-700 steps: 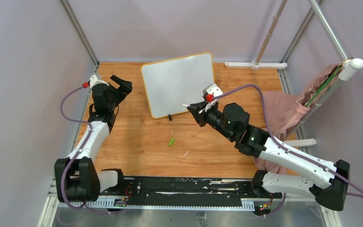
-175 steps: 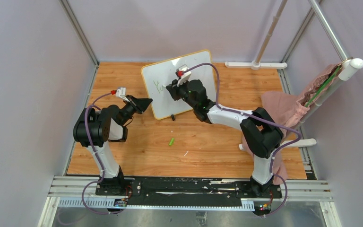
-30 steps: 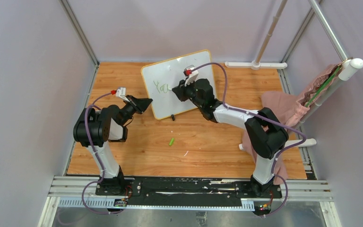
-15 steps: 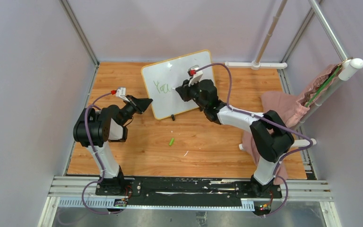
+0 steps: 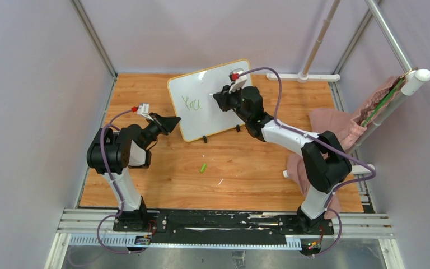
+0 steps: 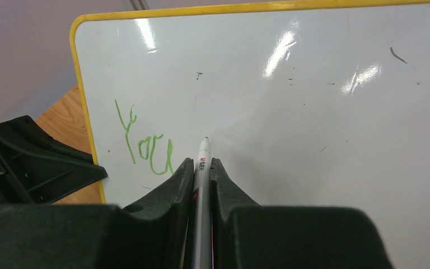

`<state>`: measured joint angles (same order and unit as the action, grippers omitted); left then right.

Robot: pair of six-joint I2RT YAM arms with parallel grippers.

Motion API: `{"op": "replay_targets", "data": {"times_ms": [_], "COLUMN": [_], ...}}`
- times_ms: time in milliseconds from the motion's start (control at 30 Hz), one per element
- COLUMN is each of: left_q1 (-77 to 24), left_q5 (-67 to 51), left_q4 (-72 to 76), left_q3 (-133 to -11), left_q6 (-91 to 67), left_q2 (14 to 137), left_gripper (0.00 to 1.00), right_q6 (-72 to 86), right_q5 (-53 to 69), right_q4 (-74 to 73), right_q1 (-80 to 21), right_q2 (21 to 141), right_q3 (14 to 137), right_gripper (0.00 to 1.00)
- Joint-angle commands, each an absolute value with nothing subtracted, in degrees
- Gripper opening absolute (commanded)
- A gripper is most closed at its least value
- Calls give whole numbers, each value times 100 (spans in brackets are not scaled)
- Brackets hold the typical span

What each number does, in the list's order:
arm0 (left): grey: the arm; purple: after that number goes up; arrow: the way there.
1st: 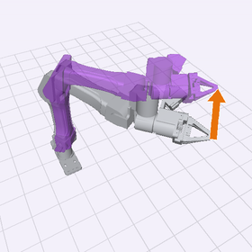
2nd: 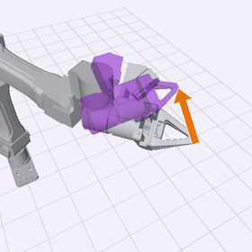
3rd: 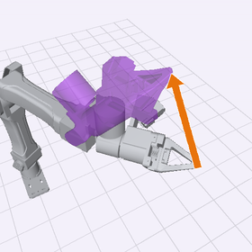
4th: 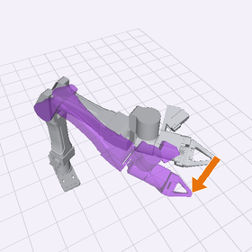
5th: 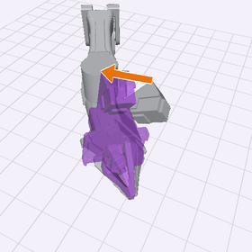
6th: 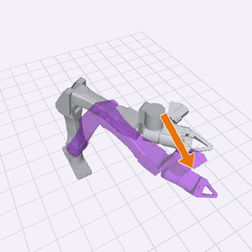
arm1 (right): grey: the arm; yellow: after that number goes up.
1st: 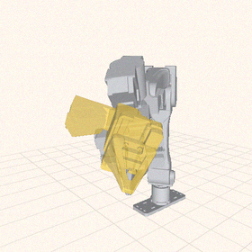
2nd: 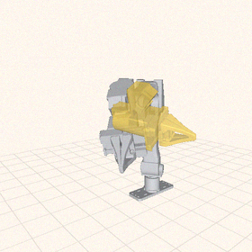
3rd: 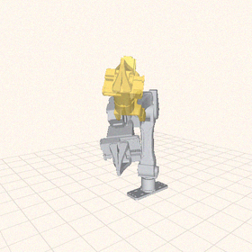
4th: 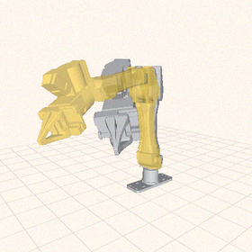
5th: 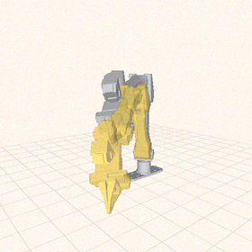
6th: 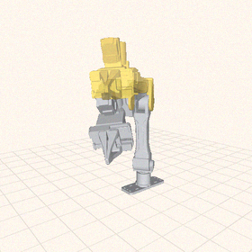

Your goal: Write a sentence on the whiteboard

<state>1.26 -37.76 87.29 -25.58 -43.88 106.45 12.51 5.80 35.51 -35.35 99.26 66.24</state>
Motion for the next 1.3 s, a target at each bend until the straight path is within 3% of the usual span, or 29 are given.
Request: {"op": "replay_targets", "data": {"times_ms": [0, 767, 1267], "left_q1": [61, 61, 57], "left_q5": [-3823, -3841, -3850], "left_q4": [8882, 8885, 8877], "left_q3": [-2531, -2562, -2566], "left_q6": [-4271, -4271, -4280], "left_q2": [10775, 10784, 10793], "left_gripper": [0, 0, 0], "right_q6": [1183, 1241, 1244], "right_q5": [513, 785, 741], "right_q4": [3551, 3307, 3270], "right_q1": [-3463, -3541, -3702], "right_q2": [10060, 10474, 10419], "right_q3": [6858, 7286, 6882], "right_gripper": [0, 0, 0]}}
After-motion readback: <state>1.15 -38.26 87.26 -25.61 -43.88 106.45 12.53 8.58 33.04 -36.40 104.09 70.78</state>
